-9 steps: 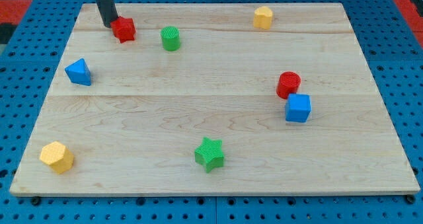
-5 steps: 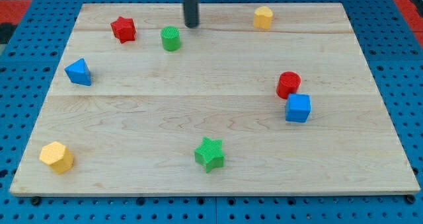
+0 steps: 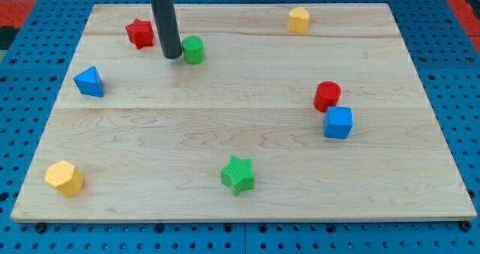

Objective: Move the green circle slightly right

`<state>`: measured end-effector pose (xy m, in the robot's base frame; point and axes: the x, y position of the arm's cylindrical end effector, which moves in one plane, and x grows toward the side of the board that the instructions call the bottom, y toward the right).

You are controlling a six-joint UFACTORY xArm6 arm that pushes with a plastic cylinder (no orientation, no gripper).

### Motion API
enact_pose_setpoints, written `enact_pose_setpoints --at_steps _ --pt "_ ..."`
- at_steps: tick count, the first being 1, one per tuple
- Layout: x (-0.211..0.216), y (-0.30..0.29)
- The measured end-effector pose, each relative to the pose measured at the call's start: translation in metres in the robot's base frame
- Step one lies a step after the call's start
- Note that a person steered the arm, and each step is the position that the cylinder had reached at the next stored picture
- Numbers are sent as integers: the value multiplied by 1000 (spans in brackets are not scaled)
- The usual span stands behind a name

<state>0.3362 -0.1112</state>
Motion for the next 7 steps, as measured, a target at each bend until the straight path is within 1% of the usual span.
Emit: enact_pose_setpoints --at_steps 1,2,3,6,7 --pt "0 27" --pt "-2 -12" --pt "-23 -19" --pt "-21 76" --pt "-21 98"
